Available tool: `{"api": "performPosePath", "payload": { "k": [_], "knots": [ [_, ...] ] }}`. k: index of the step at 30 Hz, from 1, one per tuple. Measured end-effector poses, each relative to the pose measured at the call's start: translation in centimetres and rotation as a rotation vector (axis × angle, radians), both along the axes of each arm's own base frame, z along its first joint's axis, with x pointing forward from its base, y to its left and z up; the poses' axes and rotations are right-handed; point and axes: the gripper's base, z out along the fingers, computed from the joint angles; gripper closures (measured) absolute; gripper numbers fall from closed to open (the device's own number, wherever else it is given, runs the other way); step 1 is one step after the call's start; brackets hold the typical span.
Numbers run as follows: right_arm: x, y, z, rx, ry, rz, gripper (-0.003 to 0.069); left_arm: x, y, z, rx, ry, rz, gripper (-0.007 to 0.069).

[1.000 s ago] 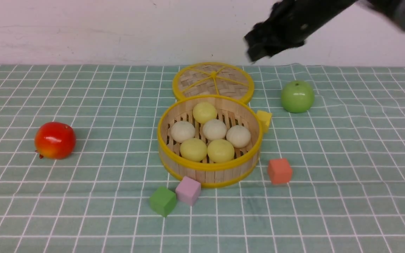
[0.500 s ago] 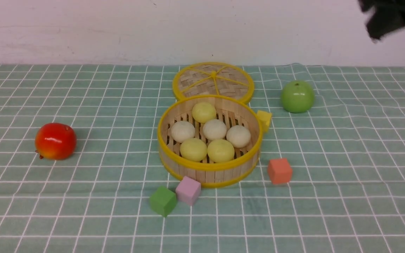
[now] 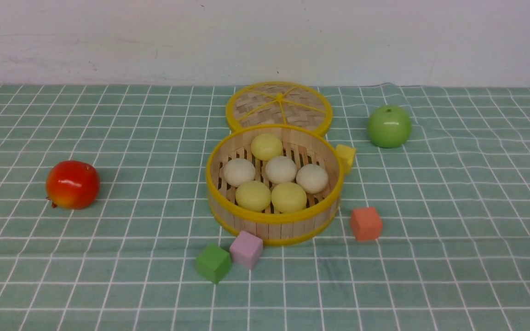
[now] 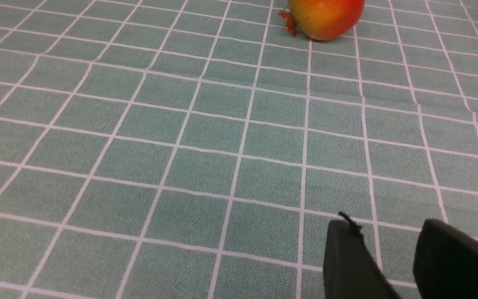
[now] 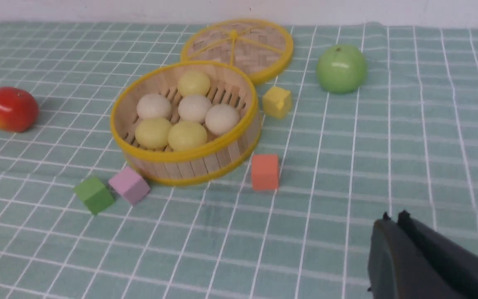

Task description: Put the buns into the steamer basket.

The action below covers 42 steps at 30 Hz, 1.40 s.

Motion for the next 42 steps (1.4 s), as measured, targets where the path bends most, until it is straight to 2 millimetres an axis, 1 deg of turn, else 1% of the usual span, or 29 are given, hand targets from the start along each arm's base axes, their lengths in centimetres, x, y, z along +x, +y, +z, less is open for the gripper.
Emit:
{"api": "performPosePath", "payload": {
  "k": [1, 3, 4, 6, 9, 16, 19, 23, 26, 27, 28, 29, 31, 32, 33, 34, 35, 36, 42],
  "knots": [
    [-0.5, -0.2, -2.4, 0.017, 0.036, -0.015, 0.0678, 0.0, 0.0, 0.0, 0.0, 0.0, 0.0, 0.0386],
    [-0.8, -0.3, -3.5, 0.022, 0.048, -0.021, 0.0677, 0.0, 0.0, 0.0, 0.0, 0.0, 0.0, 0.0386],
    [-0.9, -0.5, -4.8, 0.009, 0.06, -0.03, 0.0676, 0.0, 0.0, 0.0, 0.0, 0.0, 0.0, 0.0386],
    [-1.0, -0.6, -5.1, 0.005, 0.047, -0.035, 0.0674, 0.0, 0.0, 0.0, 0.0, 0.0, 0.0, 0.0386],
    [-1.0, -0.6, -4.8, 0.006, 0.014, -0.039, 0.0671, 0.0, 0.0, 0.0, 0.0, 0.0, 0.0, 0.0386],
    [-1.0, -0.7, -4.9, -0.006, 0.018, -0.038, 0.0666, 0.0, 0.0, 0.0, 0.0, 0.0, 0.0, 0.0386],
    [-0.9, -0.9, -4.9, -0.038, 0.006, -0.053, 0.0662, 0.0, 0.0, 0.0, 0.0, 0.0, 0.0, 0.0386],
    [-0.7, -1.3, -5.6, -0.079, -0.065, -0.111, 0.066, 0.0, 0.0, 0.0, 0.0, 0.0, 0.0, 0.0386],
    [-0.3, -1.7, -7.3, -0.103, -0.132, -0.212, 0.0659, 0.0, 0.0, 0.0, 0.0, 0.0, 0.0, 0.0386],
    [-0.1, -1.9, -8.5, -0.109, -0.165, -0.263, 0.0659, 0.0, 0.0, 0.0, 0.0, 0.0, 0.0, 0.0386],
    [-0.1, -1.9, -8.5, -0.109, -0.182, -0.277, 0.0659, 0.0, 0.0, 0.0, 0.0, 0.0, 0.0, 0.0386],
    [0.0, -2.0, -9.4, -0.115, -0.185, -0.295, 0.0659, 0.0, 0.0, 0.0, 0.0, 0.0, 0.0, 0.0386],
    [0.3, -2.2, -12.0, -0.138, -0.207, -0.364, 0.0655, 0.0, 0.0, 0.0, 0.0, 0.0, 0.0, 0.0386],
    [0.4, -2.3, -12.5, -0.143, -0.202, -0.373, 0.0655, 0.0, 0.0, 0.0, 0.0, 0.0, 0.0, 0.0386],
    [0.8, -2.5, -15.3, -0.157, -0.153, -0.404, 0.0653, 0.0, 0.0, 0.0, 0.0, 0.0, 0.0, 0.0386],
    [0.8, -2.5, -15.2, -0.157, -0.156, -0.408, 0.0653, 0.0, 0.0, 0.0, 0.0, 0.0, 0.0, 0.0386],
    [1.0, -2.6, -16.8, -0.164, -0.114, -0.421, 0.0651, 0.0, 0.0, 0.0, 0.0, 0.0, 0.0, 0.0386],
    [1.0, -2.6, -17.4, -0.167, -0.091, -0.426, 0.0649, 0.0, 0.0, 0.0, 0.0, 0.0, 0.0, 0.0386],
    [0.9, -2.6, -17.5, -0.18, -0.087, -0.422, 0.0643, 0.0, 0.0, 0.0, 0.0, 0.0, 0.0, 0.0386]
  ]
}}
